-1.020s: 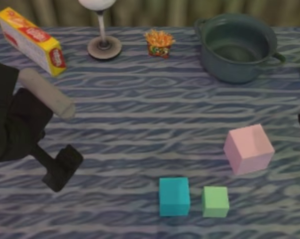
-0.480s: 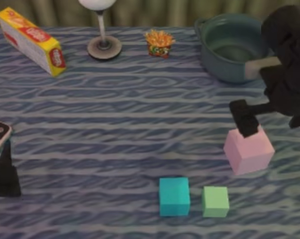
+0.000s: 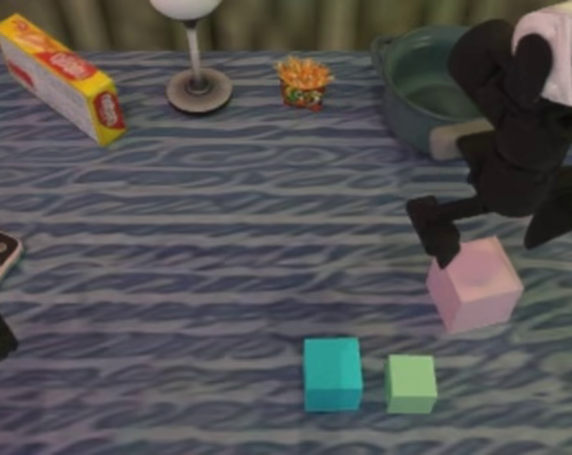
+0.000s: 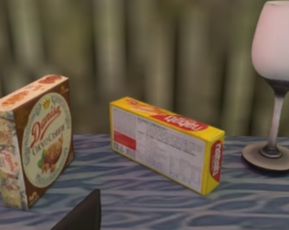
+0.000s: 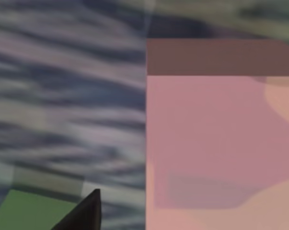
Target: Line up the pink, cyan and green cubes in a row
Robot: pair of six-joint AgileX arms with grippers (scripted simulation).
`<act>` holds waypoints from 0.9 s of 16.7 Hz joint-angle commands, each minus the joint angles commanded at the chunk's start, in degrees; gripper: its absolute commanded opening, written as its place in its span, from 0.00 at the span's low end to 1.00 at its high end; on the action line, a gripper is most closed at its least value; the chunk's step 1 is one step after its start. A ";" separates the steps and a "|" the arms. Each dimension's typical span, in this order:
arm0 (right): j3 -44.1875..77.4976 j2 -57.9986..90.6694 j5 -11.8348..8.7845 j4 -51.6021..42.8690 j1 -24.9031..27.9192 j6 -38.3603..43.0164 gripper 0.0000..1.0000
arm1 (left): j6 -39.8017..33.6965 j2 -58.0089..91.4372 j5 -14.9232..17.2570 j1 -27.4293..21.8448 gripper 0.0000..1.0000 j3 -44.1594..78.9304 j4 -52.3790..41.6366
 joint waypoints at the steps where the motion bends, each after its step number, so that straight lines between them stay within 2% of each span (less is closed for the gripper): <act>1: 0.00 0.00 0.00 0.00 0.00 0.00 1.00 | 0.00 0.00 0.00 0.00 1.00 0.00 0.00; 5: -1.70 0.98 0.01 2.40 -0.16 -0.12 1.00 | 0.00 0.00 0.00 0.00 1.00 0.00 0.00; 11: -8.88 7.21 0.05 16.53 0.04 0.16 1.00 | 0.00 0.00 0.00 0.00 1.00 0.00 0.00; 15: -9.89 8.22 0.06 18.11 0.09 0.21 1.00 | 0.00 0.00 0.00 0.00 1.00 0.00 0.00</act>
